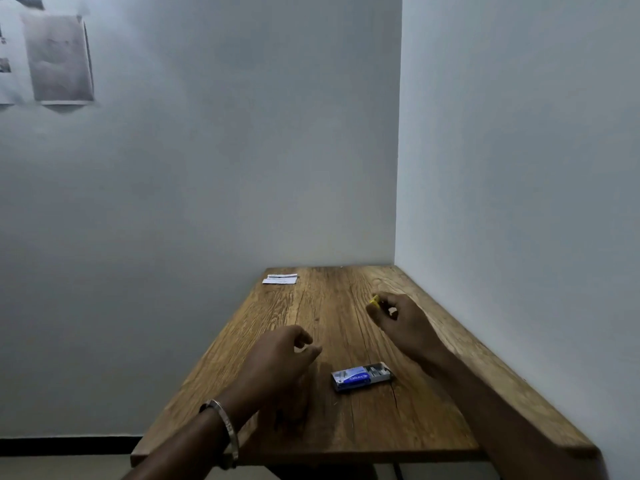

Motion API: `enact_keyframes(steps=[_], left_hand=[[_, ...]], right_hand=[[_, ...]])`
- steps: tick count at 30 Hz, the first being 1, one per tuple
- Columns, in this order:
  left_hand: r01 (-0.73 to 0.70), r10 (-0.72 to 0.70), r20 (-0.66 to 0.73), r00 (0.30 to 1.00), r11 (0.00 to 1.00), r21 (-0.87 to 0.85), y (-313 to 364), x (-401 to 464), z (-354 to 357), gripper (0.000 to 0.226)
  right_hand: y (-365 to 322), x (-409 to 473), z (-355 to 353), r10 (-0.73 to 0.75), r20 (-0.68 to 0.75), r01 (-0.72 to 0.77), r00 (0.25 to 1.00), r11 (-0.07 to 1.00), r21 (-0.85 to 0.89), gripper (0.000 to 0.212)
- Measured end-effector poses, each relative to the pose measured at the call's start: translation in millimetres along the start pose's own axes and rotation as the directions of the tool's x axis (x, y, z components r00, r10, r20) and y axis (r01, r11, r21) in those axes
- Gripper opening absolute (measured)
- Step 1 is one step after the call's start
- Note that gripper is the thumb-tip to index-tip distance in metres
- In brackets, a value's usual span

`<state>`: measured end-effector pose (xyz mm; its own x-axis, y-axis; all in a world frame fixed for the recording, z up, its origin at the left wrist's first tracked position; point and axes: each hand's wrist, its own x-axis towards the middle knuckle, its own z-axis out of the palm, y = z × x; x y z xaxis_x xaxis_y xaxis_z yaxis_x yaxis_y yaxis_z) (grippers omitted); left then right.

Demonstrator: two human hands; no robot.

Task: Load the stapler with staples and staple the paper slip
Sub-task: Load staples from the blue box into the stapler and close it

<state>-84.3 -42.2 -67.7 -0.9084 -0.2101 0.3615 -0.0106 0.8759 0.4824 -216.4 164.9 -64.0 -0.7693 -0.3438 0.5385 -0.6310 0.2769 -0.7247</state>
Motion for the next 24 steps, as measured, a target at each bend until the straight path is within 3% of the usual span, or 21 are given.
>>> enact_keyframes(steps=[4,11,24], left_hand=[[0.003,-0.02,0.125,0.992,0.991,0.137,-10,-2,-7,0.036],[-0.04,0.002,0.166,0.986,0.972,0.23,-16,3,-6,0.033],[-0.073,0.041,0.156,0.987,0.975,0.211,-28,4,-2,0.034]], right_hand=[[7,-6,7,-0.015,0.135,0.047,0.991,0.969,-0.242,0.015],[4,-12,2,0.035,0.214,0.043,0.976,0.936,-0.349,0.029],[8,-13,4,0.074,0.237,0.043,0.969,0.89,-0.454,0.032]])
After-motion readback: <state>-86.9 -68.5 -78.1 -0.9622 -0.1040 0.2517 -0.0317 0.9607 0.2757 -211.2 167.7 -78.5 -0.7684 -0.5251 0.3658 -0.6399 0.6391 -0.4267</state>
